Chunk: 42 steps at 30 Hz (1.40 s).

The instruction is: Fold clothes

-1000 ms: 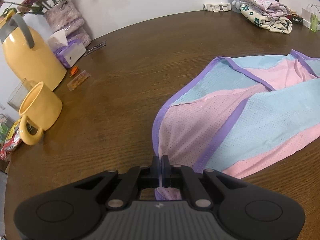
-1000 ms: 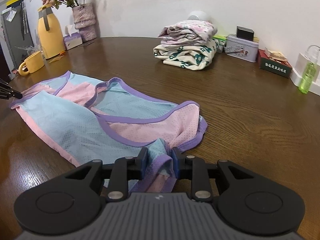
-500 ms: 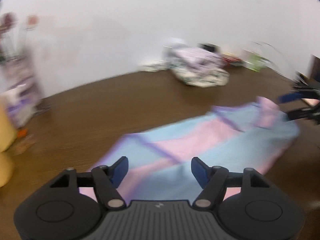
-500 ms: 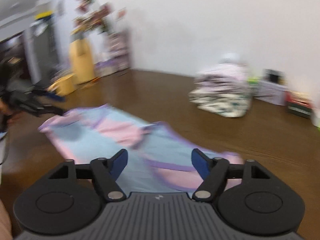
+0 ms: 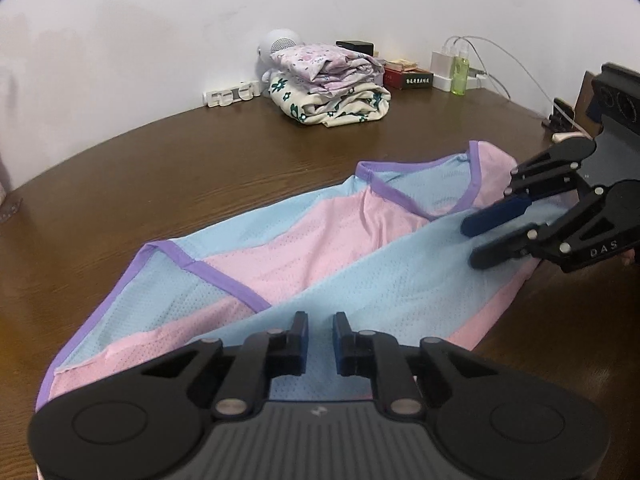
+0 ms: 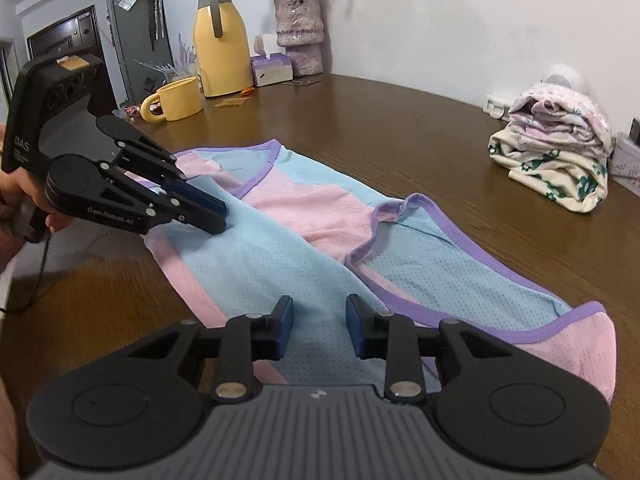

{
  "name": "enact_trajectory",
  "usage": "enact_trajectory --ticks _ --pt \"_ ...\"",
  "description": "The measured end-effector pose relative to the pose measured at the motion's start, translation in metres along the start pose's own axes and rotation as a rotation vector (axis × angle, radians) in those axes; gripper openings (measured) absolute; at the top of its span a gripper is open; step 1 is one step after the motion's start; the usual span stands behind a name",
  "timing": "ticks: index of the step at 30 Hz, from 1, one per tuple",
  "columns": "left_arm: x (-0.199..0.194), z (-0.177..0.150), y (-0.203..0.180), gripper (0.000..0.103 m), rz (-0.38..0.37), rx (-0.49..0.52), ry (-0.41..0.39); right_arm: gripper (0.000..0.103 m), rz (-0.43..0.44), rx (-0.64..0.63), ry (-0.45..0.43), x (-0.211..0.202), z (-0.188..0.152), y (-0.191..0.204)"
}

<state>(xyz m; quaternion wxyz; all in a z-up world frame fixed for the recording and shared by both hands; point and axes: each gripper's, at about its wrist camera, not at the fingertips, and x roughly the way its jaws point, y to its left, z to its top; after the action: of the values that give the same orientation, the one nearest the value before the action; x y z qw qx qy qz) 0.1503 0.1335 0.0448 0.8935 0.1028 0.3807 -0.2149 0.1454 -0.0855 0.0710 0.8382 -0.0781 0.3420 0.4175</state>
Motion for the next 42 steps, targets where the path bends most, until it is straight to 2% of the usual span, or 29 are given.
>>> enact_trajectory --ticks 1,2,3,4,5,6,8,11,13,15,18,19,20,21,22,24,29,34,35,36,37,38,39,40,41,42 --pt "-0.002 0.004 0.005 0.018 0.004 -0.017 -0.009 0.036 0.004 0.008 0.003 0.000 0.000 -0.001" --pt "-0.004 0.010 0.014 0.028 0.022 -0.045 -0.023 0.039 0.009 0.019 -0.013 -0.002 0.007 -0.004" --pt "-0.006 0.015 0.023 0.044 0.040 -0.073 -0.037 0.043 0.001 0.042 -0.023 -0.001 0.016 -0.010" --pt "-0.006 0.021 0.033 0.051 0.057 -0.111 -0.044 0.048 -0.007 0.065 -0.034 0.000 0.025 -0.017" --pt "-0.001 0.027 0.046 0.052 0.071 -0.162 -0.037 0.052 -0.015 0.089 -0.044 0.001 0.035 -0.023" --pt "0.005 0.031 0.058 0.052 0.080 -0.211 -0.020 0.055 -0.022 0.113 -0.052 0.002 0.044 -0.030" --pt "0.019 0.038 0.077 0.049 0.087 -0.285 0.016 0.055 -0.006 0.214 -0.014 0.017 0.059 -0.049" --pt "0.036 0.044 0.096 0.048 0.077 -0.354 0.052 0.048 -0.010 0.295 0.043 0.040 0.073 -0.065" --pt "0.045 0.047 0.105 0.042 0.061 -0.400 0.065 0.042 -0.012 0.327 0.070 0.053 0.080 -0.070" --pt "0.052 0.048 0.111 0.032 0.048 -0.431 0.070 0.038 -0.030 0.354 0.088 0.062 0.082 -0.072" --pt "0.059 0.050 0.116 0.021 0.035 -0.452 0.071 0.032 -0.054 0.374 0.110 0.070 0.080 -0.073" --pt "0.061 0.051 0.117 0.020 0.028 -0.454 0.072 0.029 -0.061 0.381 0.118 0.073 0.079 -0.074" --pt "0.063 0.051 0.117 0.014 0.024 -0.453 0.073 0.029 -0.069 0.388 0.125 0.076 0.079 -0.074" --pt "0.064 0.051 0.117 0.003 0.024 -0.447 0.073 0.025 -0.069 0.398 0.121 0.076 0.078 -0.075" --pt "0.065 0.052 0.116 0.002 0.026 -0.442 0.072 0.016 -0.070 0.408 0.117 0.077 0.077 -0.076" --pt "0.067 0.052 0.115 0.001 0.037 -0.429 0.060 0.007 -0.068 0.429 0.103 0.075 0.075 -0.079" --pt "0.066 0.048 0.120 0.000 0.074 -0.448 0.039 0.004 -0.072 0.445 0.089 0.070 0.069 -0.086" --pt "0.064 0.047 0.121 0.002 0.074 -0.459 0.037 0.004 -0.063 0.481 0.078 0.068 0.060 -0.095" --pt "0.062 0.047 0.120 0.004 0.072 -0.457 0.037 0.006 -0.056 0.488 0.070 0.067 0.058 -0.096" --pt "0.059 0.047 0.119 0.010 0.069 -0.457 0.030 0.009 -0.037 0.499 0.054 0.065 0.058 -0.097" --pt "0.054 0.046 0.119 0.017 0.063 -0.457 0.016 0.017 -0.013 0.507 0.035 0.061 0.057 -0.098" --pt "0.048 0.045 0.119 0.037 0.054 -0.456 0.000 0.026 -0.001 0.503 0.009 0.053 0.058 -0.097" --pt "0.040 0.044 0.118 0.051 0.043 -0.453 -0.022 0.049 0.011 0.498 -0.017 0.046 0.059 -0.096" --pt "0.032 0.042 0.117 0.055 0.041 -0.446 -0.047 0.059 0.023 0.493 -0.042 0.038 0.059 -0.095" --pt "0.022 0.040 0.115 0.061 0.048 -0.438 -0.072 0.061 0.017 0.470 -0.062 0.028 0.059 -0.092" --pt "0.014 0.038 0.113 0.070 0.055 -0.430 -0.092 0.067 0.012 0.447 -0.081 0.017 0.059 -0.089"
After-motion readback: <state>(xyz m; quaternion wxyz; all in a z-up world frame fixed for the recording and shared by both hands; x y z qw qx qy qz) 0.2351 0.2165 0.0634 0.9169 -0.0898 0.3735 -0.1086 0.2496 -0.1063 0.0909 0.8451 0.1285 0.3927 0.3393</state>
